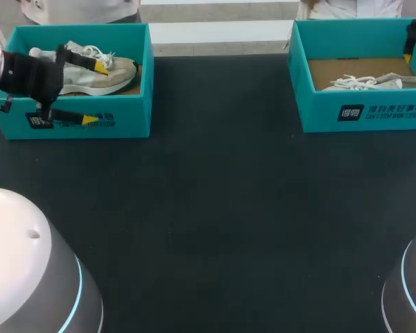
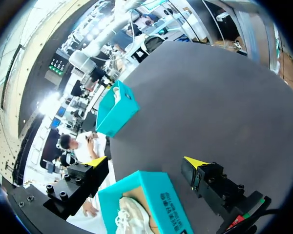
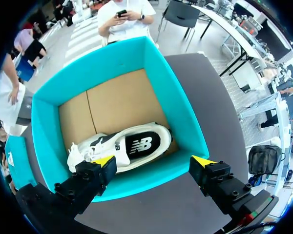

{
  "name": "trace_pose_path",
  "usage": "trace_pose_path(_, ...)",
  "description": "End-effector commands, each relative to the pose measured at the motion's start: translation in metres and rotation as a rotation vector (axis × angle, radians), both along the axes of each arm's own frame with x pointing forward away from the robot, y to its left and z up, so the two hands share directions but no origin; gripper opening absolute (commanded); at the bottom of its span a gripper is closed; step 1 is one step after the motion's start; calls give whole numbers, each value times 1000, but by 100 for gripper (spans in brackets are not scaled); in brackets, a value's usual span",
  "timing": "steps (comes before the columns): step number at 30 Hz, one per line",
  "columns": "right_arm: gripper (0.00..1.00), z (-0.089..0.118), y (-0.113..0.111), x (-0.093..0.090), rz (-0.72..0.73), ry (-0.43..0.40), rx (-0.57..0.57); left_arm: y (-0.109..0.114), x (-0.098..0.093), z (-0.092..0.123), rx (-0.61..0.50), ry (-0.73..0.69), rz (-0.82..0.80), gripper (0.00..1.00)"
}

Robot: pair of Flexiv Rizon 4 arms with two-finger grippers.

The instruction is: Take the shoe out of the shoebox, open the shoe tongue, remove and reinsert the insole, then place the shoe into the shoebox

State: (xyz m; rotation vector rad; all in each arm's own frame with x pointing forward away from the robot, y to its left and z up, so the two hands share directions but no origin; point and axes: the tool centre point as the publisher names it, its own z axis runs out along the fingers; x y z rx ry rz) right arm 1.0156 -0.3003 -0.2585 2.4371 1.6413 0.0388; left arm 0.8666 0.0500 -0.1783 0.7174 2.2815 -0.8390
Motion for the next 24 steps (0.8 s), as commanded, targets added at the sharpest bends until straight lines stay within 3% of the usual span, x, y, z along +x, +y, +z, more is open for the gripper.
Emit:
trace_pose_path(1,100,0,0,0,-1,0,0,10,20,17,49,27,-81,100)
trace_pose_path(10,100,0,0,0,-1,0,0,42,57,20,240,-41,-219,100)
trace_pose_path(14,100,0,0,0,-1,0,0,53,80,16,337,0,-174,100)
trace_pose_path(18,100,0,0,0,-1,0,0,69,88,11,363,17,-344,100)
trace_pose_path(22,100,0,0,0,-1,0,0,100,96,7,625,0,-602,100)
trace_pose_path(24,100,0,0,0,-1,0,0,100,96,7,625,0,-602,100)
